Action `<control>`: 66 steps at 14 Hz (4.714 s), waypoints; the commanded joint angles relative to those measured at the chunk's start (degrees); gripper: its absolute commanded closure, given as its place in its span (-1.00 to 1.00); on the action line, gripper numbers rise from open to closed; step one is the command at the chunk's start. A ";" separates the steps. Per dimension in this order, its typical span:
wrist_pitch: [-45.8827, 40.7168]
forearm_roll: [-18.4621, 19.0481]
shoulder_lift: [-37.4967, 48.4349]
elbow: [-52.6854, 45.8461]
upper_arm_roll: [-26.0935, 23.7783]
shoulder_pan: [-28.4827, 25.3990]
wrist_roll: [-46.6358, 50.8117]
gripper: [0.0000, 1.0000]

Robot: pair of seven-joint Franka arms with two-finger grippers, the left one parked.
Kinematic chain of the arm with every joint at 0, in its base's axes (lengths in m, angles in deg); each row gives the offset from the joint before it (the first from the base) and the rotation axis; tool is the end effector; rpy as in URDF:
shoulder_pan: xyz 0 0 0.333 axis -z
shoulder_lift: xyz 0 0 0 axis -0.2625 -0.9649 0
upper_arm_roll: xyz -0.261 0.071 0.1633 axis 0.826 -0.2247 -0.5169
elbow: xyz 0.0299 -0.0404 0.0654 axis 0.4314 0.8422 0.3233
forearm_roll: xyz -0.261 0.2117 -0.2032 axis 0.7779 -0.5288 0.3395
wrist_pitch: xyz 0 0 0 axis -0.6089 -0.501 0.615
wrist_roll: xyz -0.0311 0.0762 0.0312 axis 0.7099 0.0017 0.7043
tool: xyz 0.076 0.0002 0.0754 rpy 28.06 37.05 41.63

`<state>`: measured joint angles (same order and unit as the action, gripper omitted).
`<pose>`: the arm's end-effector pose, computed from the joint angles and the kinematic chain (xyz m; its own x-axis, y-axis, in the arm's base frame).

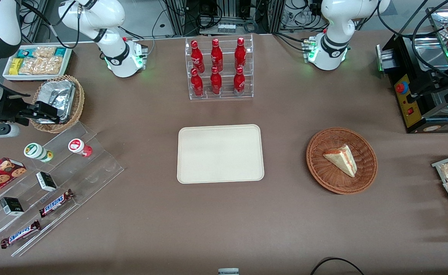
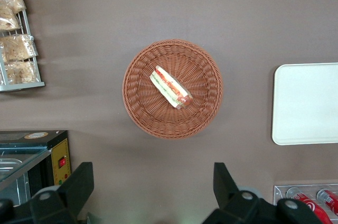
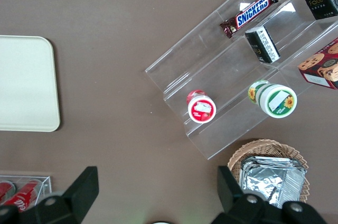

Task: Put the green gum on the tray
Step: 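Move the right gripper toward the green-and-white gum bottle on the acrylic stand, then lower the open right gripper around the gum bottle and close it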

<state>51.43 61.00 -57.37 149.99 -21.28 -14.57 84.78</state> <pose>0.5411 -0.0149 0.5896 0.9955 0.0299 -0.0897 0.0296 -0.9996 -0.0045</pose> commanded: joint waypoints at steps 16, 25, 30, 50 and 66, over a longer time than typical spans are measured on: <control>2.20 -0.25 -2.73 2.14 0.06 3.73 -14.54 -1.00; 8.79 3.44 -6.60 2.22 -0.03 9.98 -40.49 -1.00; 14.06 2.48 -9.41 3.80 -0.03 14.63 -50.86 -1.00; 33.40 -0.78 -10.38 18.22 -0.03 18.33 -62.47 -1.00; 30.61 -0.78 -9.06 16.83 -0.64 17.63 -61.78 1.00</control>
<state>84.07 61.46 -68.07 167.75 -21.54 3.51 21.80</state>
